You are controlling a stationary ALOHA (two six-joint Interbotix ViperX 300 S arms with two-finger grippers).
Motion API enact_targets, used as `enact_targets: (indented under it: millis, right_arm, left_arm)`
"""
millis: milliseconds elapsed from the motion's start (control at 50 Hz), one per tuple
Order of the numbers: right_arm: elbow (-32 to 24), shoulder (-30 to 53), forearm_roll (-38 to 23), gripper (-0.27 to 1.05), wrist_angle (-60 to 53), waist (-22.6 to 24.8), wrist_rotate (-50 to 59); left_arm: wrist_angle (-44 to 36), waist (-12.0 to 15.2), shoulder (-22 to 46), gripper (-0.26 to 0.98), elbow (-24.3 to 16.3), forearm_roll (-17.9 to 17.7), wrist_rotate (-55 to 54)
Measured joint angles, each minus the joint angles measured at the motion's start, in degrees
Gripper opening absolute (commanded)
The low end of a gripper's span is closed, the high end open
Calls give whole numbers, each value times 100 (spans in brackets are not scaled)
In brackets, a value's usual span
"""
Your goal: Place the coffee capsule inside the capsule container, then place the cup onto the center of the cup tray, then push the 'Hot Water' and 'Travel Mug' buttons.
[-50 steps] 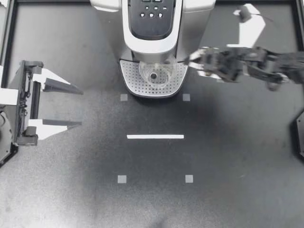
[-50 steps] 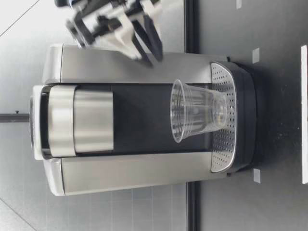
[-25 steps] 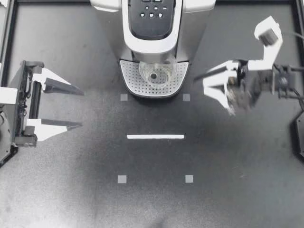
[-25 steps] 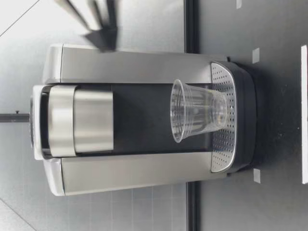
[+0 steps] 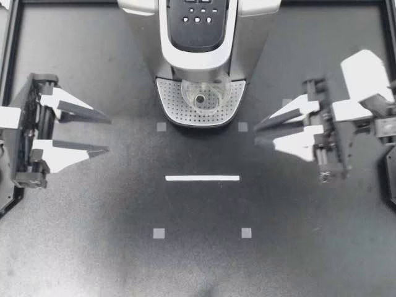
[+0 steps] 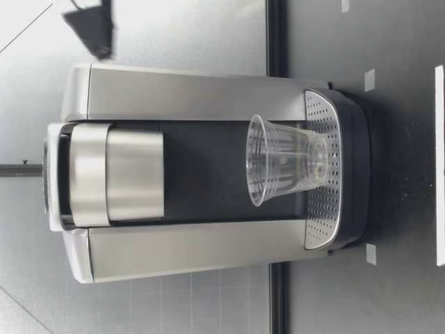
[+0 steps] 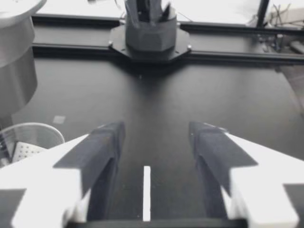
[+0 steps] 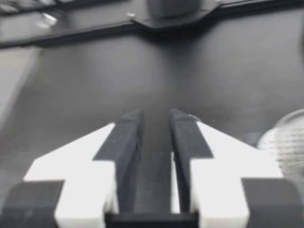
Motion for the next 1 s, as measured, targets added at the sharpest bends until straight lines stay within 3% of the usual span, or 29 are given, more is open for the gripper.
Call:
enact_targets:
  millis: [240, 1000]
  right_arm:
    - [-35, -729, 35, 35, 747, 352, -220]
    - [-35, -255, 35, 35, 422, 396, -237]
  left_arm:
    - [-26, 0, 35, 46, -149, -9, 105]
    - [-211, 9, 255, 46, -264, 0, 352]
